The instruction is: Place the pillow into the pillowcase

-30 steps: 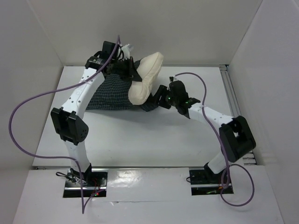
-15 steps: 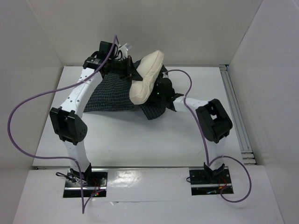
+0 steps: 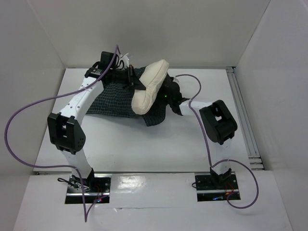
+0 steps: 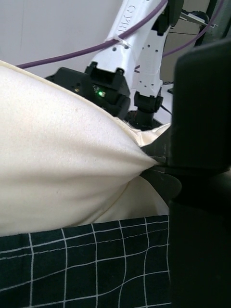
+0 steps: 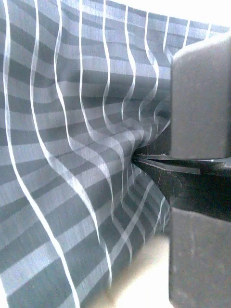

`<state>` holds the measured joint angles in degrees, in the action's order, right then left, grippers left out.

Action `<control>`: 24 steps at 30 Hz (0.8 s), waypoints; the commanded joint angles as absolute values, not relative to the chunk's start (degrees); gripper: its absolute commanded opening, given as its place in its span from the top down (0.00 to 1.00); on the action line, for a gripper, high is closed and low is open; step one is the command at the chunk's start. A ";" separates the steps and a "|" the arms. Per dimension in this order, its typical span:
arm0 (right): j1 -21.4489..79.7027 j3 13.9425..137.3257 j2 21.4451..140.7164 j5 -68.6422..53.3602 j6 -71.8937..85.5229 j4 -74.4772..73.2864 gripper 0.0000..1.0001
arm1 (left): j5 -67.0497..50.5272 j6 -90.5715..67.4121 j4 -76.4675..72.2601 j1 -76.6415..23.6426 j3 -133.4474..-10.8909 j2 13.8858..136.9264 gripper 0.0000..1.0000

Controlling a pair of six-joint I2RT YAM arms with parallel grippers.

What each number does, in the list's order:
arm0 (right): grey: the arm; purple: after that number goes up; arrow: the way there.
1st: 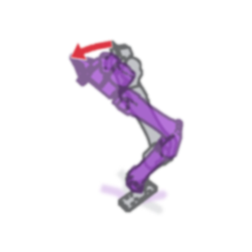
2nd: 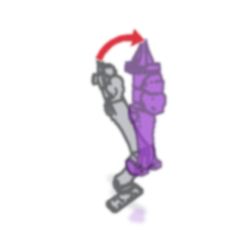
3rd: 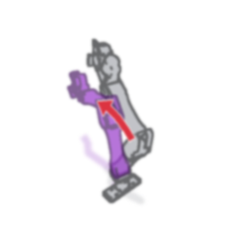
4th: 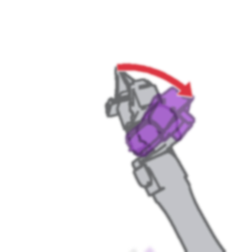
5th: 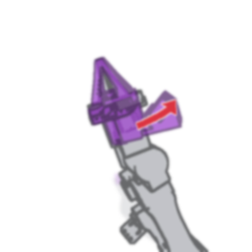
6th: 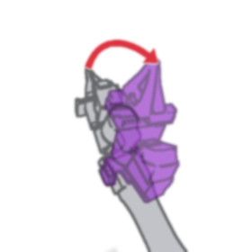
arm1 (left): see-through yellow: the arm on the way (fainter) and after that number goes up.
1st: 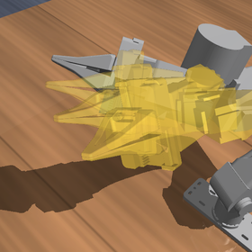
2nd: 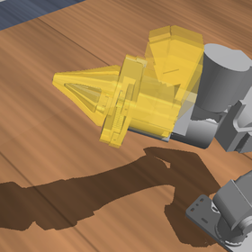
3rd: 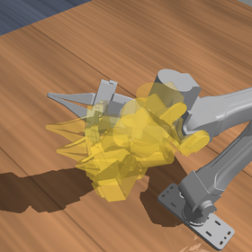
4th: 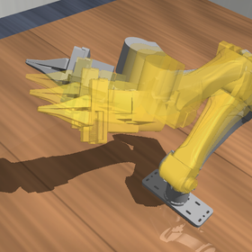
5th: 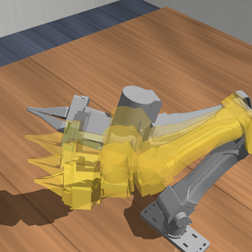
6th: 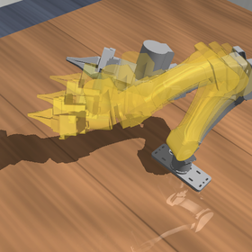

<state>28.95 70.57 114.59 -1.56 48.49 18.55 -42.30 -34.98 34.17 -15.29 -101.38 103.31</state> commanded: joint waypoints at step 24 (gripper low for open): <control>32.34 63.54 109.60 -13.54 43.68 47.81 0.43 | -47.02 -39.98 28.74 -10.90 -106.35 96.33 1.00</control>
<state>31.77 60.71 108.42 -12.93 44.25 40.38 -42.74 -37.78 32.12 -10.96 -103.42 100.38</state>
